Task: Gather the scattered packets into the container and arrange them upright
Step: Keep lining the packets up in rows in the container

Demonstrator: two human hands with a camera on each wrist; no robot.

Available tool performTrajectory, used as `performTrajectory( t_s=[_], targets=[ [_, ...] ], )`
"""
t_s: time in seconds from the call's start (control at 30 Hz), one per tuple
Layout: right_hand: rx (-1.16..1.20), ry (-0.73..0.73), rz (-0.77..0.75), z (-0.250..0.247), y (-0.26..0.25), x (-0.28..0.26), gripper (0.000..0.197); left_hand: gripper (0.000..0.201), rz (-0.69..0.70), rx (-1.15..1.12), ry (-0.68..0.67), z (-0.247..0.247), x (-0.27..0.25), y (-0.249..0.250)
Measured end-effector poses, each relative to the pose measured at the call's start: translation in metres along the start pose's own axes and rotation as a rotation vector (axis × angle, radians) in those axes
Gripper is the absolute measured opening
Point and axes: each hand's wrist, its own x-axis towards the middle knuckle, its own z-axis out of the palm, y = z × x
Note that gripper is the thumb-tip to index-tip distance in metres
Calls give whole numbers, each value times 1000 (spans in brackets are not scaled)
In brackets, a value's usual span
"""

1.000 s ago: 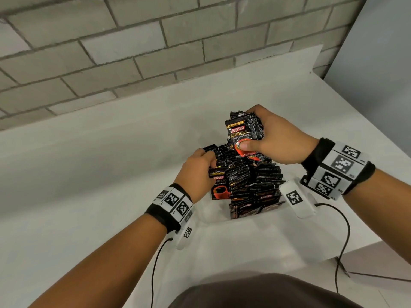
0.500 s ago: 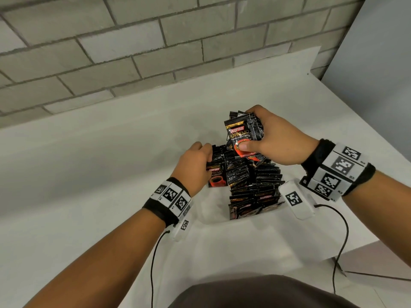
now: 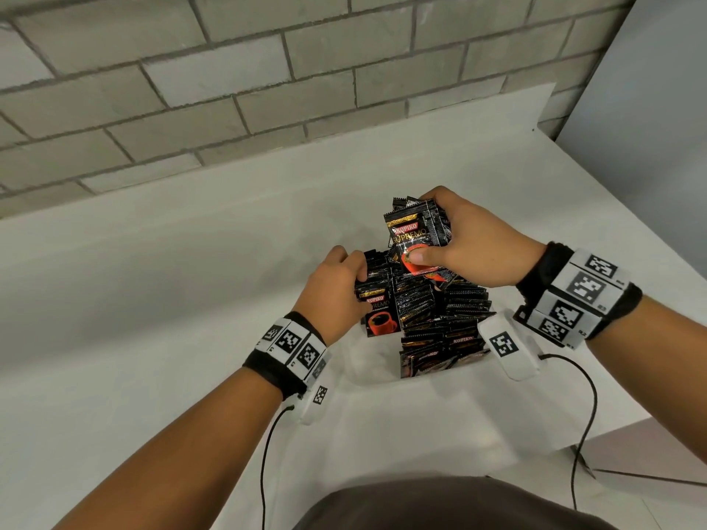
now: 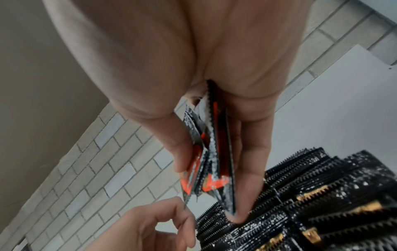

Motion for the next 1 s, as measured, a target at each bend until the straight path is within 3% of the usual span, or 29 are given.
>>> performTrajectory(
  t_s=[0.13,0.2,0.33,0.43,0.53,0.63,0.77,0.87,1.0],
  targets=[
    [9,-23,-3,1,-5,-1,64,37,-18,-111,122,-20,-4,2],
    [14,-53,-6,1,-8,-1,70,33,-55,-305,167,-37,-10,6],
    [212,-198,-66,9,-24,-2,61,54,-122,-885,-32,-64,-28,16],
    [315,-205,-124,22,-38,-2,54,63,-163,-1153,-229,-68,-39,19],
    [268,-125,-169,39,-44,-1,56,63,-210,-1370,-225,-65,-47,15],
    [256,-16,-132,49,-46,1,65,56,-187,-1444,-200,-61,-53,10],
    [358,-7,-173,61,-45,7,43,46,-202,-1433,-160,-60,-58,10],
    [302,6,-138,64,-47,9,24,43,-243,-1429,-85,-58,-58,11],
    [242,82,-82,63,-49,15,21,48,-275,-1444,-66,-54,-59,14]
  ],
)
